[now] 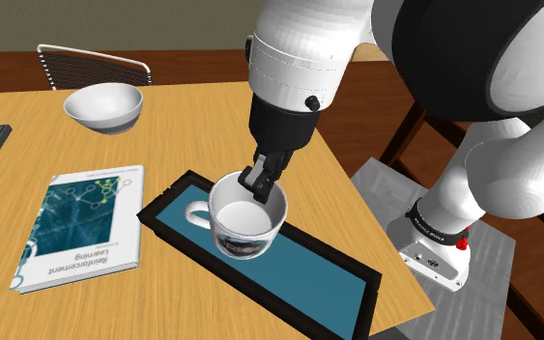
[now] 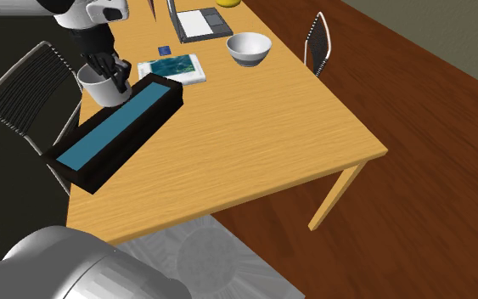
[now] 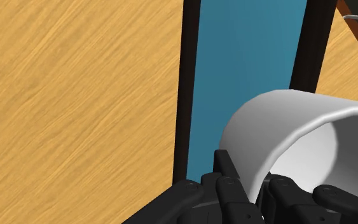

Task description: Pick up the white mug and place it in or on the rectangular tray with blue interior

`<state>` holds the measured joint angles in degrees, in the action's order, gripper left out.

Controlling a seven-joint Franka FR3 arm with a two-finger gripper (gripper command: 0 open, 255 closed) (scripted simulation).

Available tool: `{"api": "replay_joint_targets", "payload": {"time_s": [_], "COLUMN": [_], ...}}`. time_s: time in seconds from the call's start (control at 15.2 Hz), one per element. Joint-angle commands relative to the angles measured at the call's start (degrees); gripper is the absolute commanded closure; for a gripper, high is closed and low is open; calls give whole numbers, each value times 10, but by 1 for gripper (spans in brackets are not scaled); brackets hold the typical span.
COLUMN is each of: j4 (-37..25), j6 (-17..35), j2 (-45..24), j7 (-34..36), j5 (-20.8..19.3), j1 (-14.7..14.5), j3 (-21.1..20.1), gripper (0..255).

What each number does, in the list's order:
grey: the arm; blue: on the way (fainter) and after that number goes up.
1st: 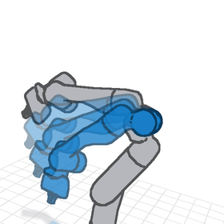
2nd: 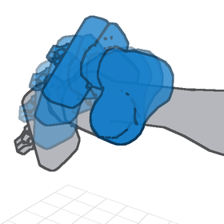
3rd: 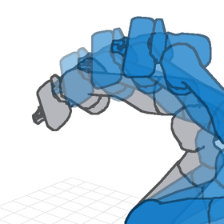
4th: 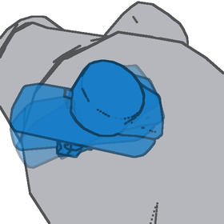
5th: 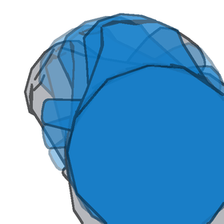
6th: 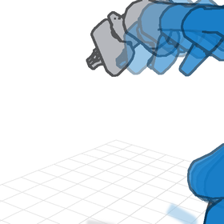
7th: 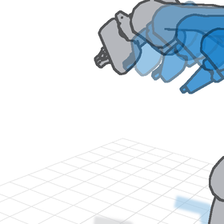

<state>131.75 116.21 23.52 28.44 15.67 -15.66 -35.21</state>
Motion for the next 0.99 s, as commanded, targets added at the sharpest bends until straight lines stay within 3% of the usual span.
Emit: {"api": "replay_joint_targets", "payload": {"time_s": [0.0, 0.4, 0.92], "j4": [13, 49, 49], "j6": [18, 72, 72], "j2": [-5, -24, -24], "j7": [0, 3, 3], "j5": [1, 1, 1], "j1": [0, 1, 1], "j3": [-4, -18, -18], "gripper": [255, 255, 255]}}
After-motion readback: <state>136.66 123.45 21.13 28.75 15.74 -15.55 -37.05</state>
